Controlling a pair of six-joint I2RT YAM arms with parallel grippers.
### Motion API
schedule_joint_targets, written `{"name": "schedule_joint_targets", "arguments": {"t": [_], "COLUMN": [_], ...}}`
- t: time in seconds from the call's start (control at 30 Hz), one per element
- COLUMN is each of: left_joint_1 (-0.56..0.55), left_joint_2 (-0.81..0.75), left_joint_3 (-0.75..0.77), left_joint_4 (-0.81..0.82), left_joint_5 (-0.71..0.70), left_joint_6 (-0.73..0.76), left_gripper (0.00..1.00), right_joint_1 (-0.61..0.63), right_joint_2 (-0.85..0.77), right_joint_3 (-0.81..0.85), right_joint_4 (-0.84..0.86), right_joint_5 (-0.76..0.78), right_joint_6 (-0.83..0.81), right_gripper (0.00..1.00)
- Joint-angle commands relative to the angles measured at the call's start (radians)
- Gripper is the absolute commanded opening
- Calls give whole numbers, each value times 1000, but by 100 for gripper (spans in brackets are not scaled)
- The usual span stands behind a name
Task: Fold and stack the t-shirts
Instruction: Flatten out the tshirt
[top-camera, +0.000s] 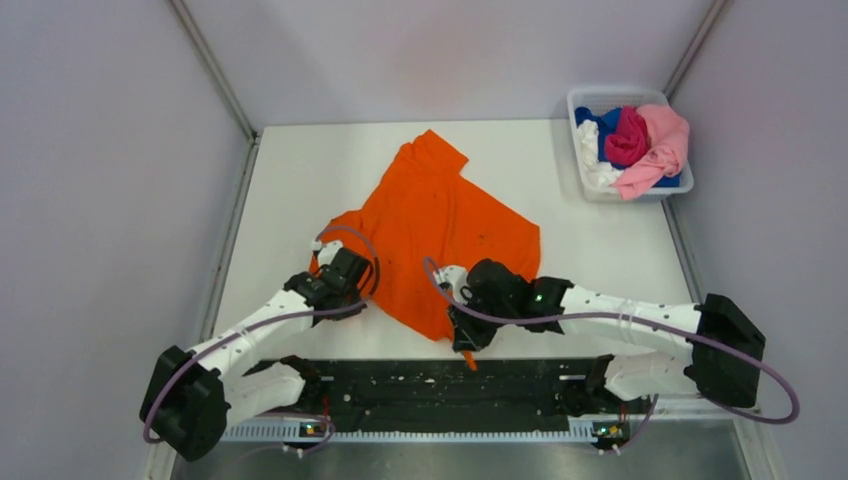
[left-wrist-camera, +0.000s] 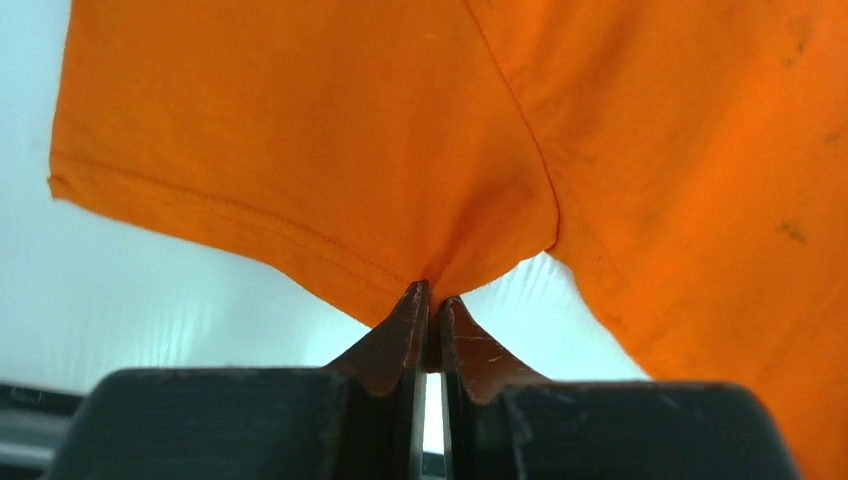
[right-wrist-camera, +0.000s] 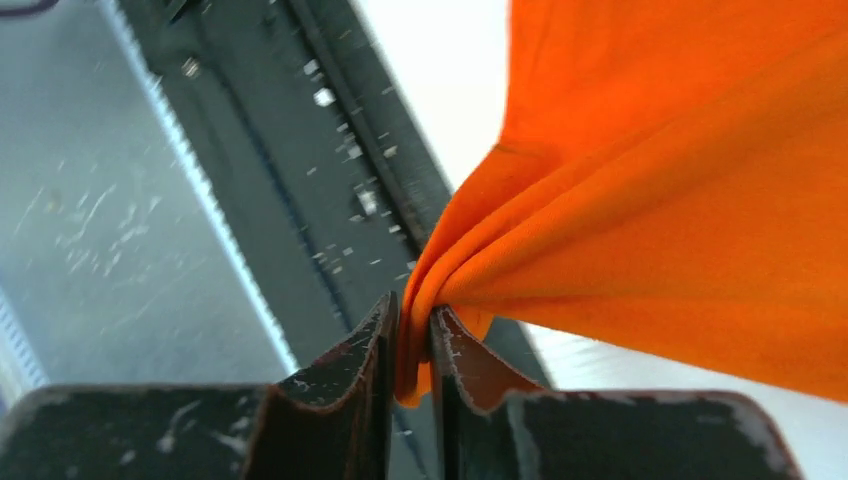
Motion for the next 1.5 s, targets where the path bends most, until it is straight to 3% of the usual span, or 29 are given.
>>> {"name": "schedule_joint_targets", "arguments": {"t": [0.0,0.1,0.13,0.17,0.2,0.23,0.37,0.43,0.57,0.7,0.87,1.23,1.37,1.43,1.47], "left_joint_1": [-6,-5,-5,-5,-6,-6,-5,-6,-4,-5,-2,-1,-1,-1,-1], "left_joint_2": [-30,-33,-37,-41,-45,-49,-76,-83,-11,148,350,499,517,515,513], "left_joint_3": [61,107,121,135,150,167,233,224,196,288,324,243,221,209,205], "left_joint_4": [-186,-261,-275,-287,-296,-305,-258,-102,187,251,292,349,344,349,354], "left_joint_5": [-89,-149,-162,-173,-180,-186,-199,-174,-74,-6,-33,25,14,8,8], "left_joint_6": [-116,-150,-155,-152,-147,-137,-82,-1,107,135,129,81,62,58,58], "left_gripper": [17,40,71,91,98,99,99,99,99,99,99,99,99,99,99], "right_joint_1": [87,91,91,92,93,93,69,0,-290,-557,-683,-692,-692,-693,-693], "right_joint_2": [74,103,93,72,47,14,-129,-206,-365,-396,-213,99,160,174,183], "right_joint_3": [-5,10,14,21,28,37,63,60,-19,-97,-118,-149,-142,-117,-87], "right_joint_4": [24,19,26,30,31,28,-32,-73,-117,-142,-90,182,238,242,217], "right_joint_5": [-136,-165,-150,-125,-88,-23,265,343,391,419,457,436,401,389,395], "right_joint_6": [104,96,97,99,101,105,184,260,414,496,479,457,452,429,412], "right_gripper": [19,32,43,61,80,96,99,99,99,98,91,62,29,5,0]}}
